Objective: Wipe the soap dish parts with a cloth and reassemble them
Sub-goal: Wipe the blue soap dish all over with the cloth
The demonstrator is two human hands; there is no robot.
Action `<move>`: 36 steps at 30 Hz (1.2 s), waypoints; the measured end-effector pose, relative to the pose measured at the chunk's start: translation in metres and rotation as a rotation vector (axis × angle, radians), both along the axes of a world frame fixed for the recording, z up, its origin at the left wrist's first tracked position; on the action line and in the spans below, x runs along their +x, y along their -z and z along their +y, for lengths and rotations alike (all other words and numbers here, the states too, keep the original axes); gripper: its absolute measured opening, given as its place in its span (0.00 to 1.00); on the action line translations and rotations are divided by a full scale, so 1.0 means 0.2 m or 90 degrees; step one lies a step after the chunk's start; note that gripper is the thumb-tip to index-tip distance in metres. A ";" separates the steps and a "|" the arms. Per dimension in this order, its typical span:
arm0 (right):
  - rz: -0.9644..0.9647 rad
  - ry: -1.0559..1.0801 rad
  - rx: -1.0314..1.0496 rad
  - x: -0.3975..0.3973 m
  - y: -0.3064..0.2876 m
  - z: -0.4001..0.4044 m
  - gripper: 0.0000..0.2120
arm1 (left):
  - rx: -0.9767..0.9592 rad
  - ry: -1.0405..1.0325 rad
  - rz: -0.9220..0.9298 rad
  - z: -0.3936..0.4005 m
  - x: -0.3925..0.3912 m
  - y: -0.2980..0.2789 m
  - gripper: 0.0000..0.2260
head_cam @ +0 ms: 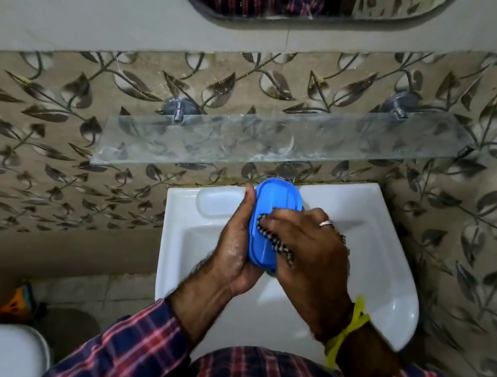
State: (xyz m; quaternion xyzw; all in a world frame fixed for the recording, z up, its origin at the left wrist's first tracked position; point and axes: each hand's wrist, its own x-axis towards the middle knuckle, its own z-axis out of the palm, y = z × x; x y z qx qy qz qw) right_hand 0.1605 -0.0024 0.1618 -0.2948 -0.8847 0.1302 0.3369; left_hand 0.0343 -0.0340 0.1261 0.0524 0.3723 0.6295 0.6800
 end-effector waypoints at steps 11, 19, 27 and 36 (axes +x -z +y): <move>-0.033 -0.093 0.063 0.08 0.05 -0.05 0.14 | 0.003 -0.033 -0.003 0.01 -0.07 0.00 0.38; -0.006 -0.057 0.088 0.04 0.01 -0.01 0.14 | 0.000 -0.056 -0.019 0.01 -0.08 -0.04 0.37; 0.024 0.042 0.049 0.00 -0.03 0.03 0.15 | 0.000 -0.040 0.030 0.00 0.02 -0.05 0.32; 0.019 0.081 0.021 -0.05 -0.06 -0.02 0.14 | 0.004 -0.062 0.110 -0.04 0.04 -0.05 0.27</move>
